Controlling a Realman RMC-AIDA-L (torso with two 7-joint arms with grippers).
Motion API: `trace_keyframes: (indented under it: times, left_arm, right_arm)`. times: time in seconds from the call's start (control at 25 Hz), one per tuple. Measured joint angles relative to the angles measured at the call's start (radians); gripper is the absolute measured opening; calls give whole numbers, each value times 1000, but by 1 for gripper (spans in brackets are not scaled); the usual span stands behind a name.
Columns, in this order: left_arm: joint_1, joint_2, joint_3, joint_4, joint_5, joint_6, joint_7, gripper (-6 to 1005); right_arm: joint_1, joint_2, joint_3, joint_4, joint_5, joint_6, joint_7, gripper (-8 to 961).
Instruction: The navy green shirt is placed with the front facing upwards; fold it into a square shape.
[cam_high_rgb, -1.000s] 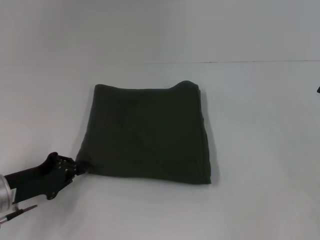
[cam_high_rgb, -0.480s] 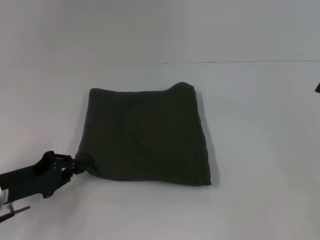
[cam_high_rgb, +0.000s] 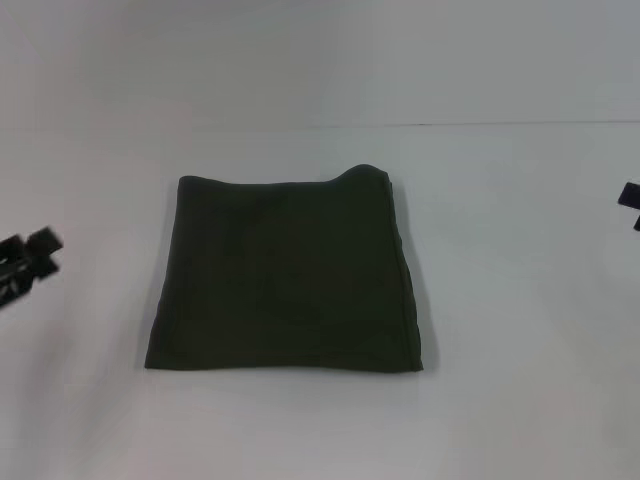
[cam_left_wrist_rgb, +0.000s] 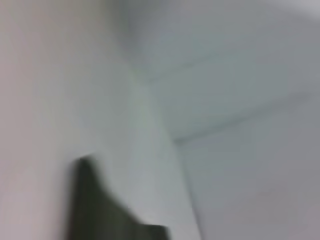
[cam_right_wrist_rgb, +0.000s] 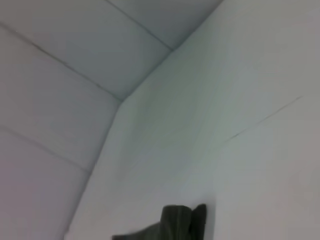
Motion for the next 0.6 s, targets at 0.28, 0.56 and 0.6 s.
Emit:
trace_keyframes:
  times: [0.28,0.56,0.6]
  left_arm:
    - [-198,80,177,-3,173,-24,241,526]
    - [-369,94,271,-20,270,-97,335,776]
    - [-375,94,280,-18,271,-105,345,817]
  right_arm:
    - [36,18,-116,-157,-48,-35,-177,854]
    - [130,93,-257,-247,-75,-26,-392,855]
    - [145,103,-265,-244,-76,-28,-395,855]
